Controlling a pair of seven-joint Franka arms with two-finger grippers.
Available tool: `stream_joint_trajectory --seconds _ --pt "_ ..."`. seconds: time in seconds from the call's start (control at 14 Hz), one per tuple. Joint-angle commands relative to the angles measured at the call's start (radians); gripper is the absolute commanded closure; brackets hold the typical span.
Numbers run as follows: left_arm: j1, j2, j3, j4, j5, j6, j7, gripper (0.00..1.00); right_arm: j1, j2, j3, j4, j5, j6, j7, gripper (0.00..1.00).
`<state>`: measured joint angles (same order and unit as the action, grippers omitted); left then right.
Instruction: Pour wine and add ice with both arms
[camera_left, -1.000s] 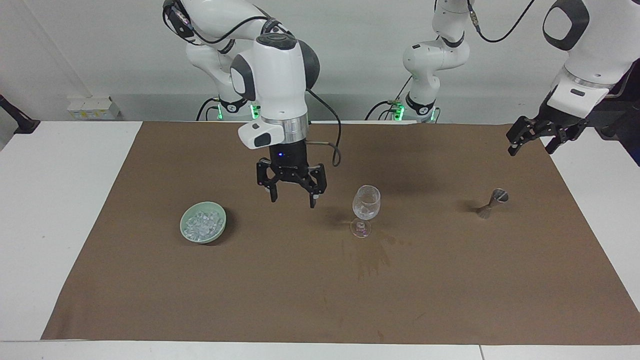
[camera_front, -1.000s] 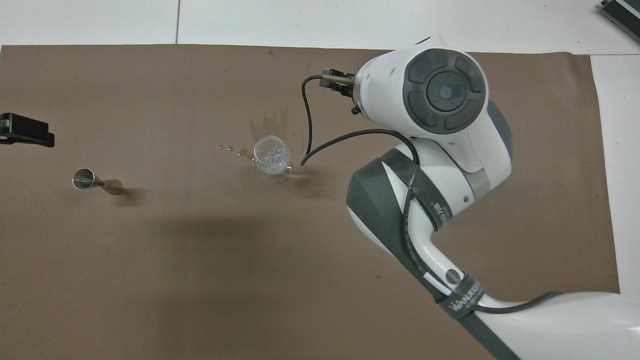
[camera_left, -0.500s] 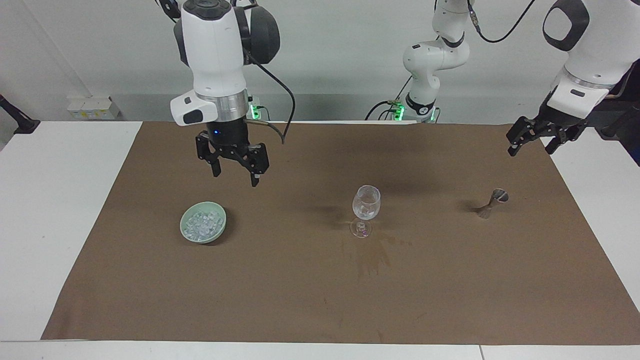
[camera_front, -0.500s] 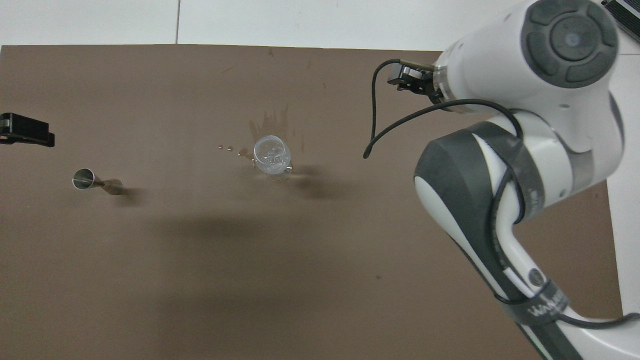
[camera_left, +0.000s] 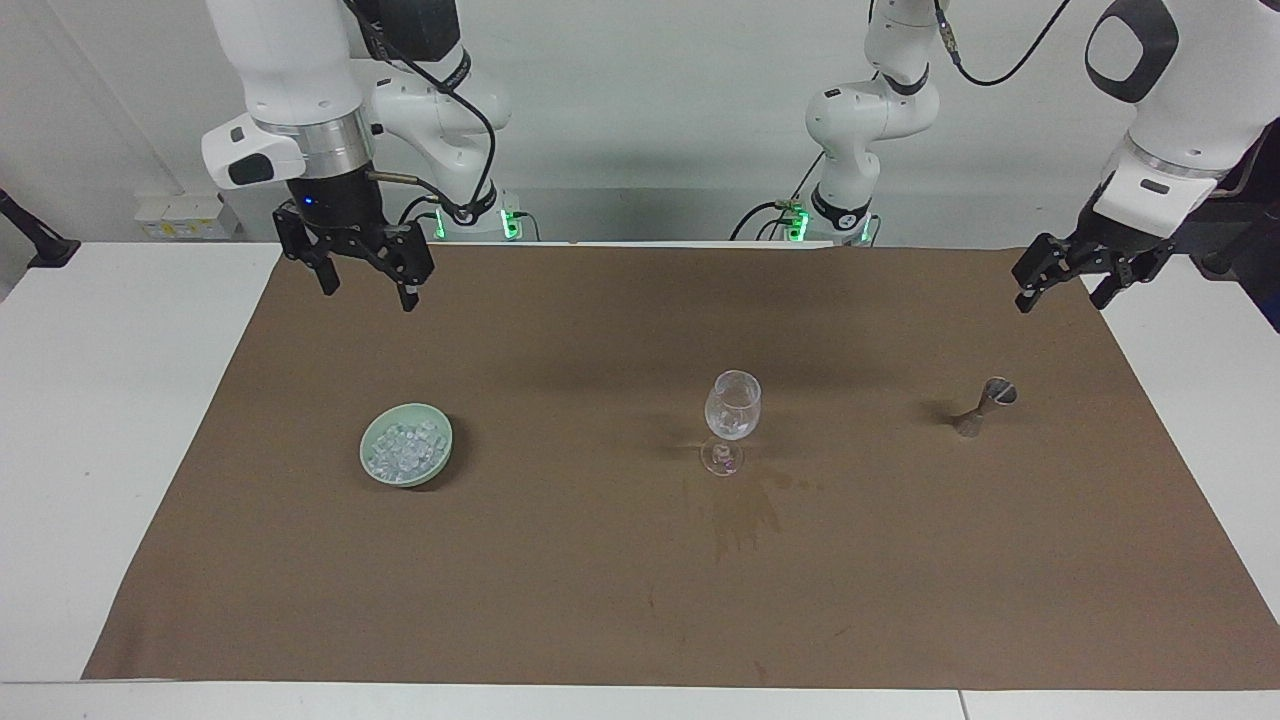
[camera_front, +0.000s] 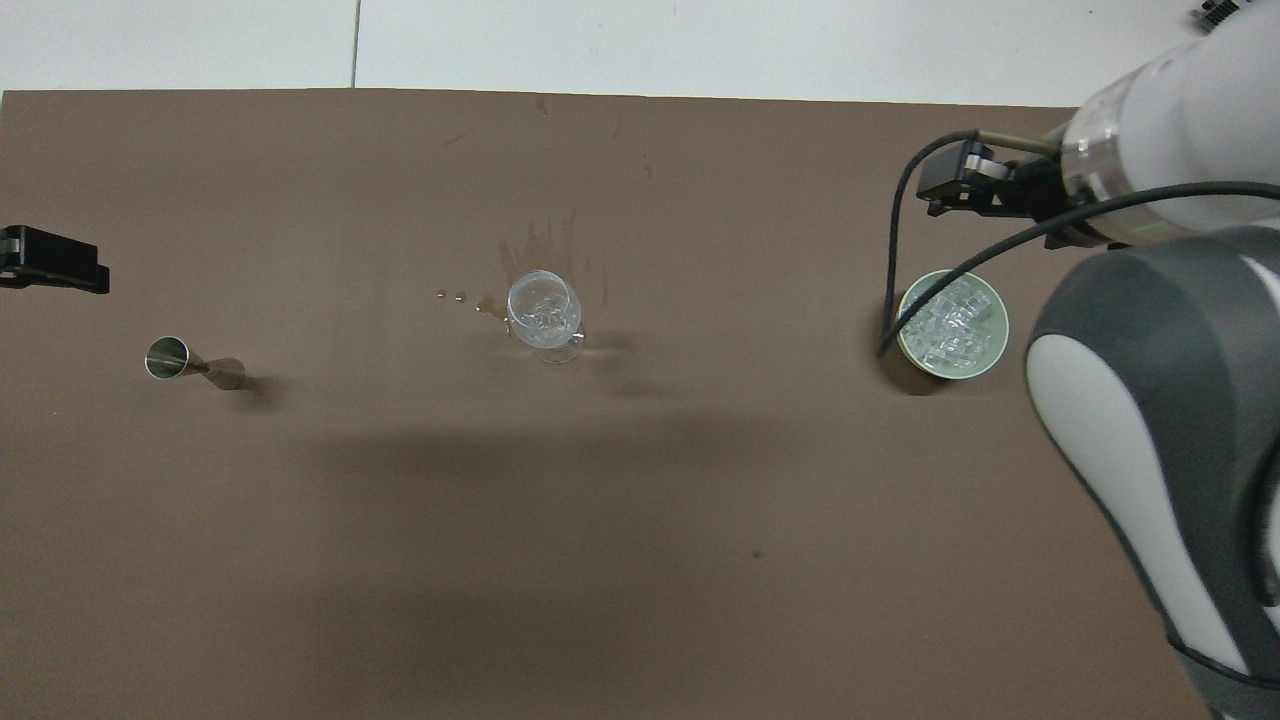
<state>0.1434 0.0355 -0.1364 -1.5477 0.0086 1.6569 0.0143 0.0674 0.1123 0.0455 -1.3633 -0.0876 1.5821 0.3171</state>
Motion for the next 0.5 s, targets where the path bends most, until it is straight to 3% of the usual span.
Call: stream_joint_trajectory --seconds 0.0,0.43 --pt "-0.018 -0.002 0.012 -0.003 0.010 0.014 0.006 0.00 -0.003 -0.049 -0.050 -0.048 0.034 -0.039 -0.108 0.00" --pt "-0.018 -0.002 0.012 -0.005 0.011 0.009 0.006 0.00 -0.005 -0.135 -0.114 -0.175 0.063 -0.050 -0.176 0.00"
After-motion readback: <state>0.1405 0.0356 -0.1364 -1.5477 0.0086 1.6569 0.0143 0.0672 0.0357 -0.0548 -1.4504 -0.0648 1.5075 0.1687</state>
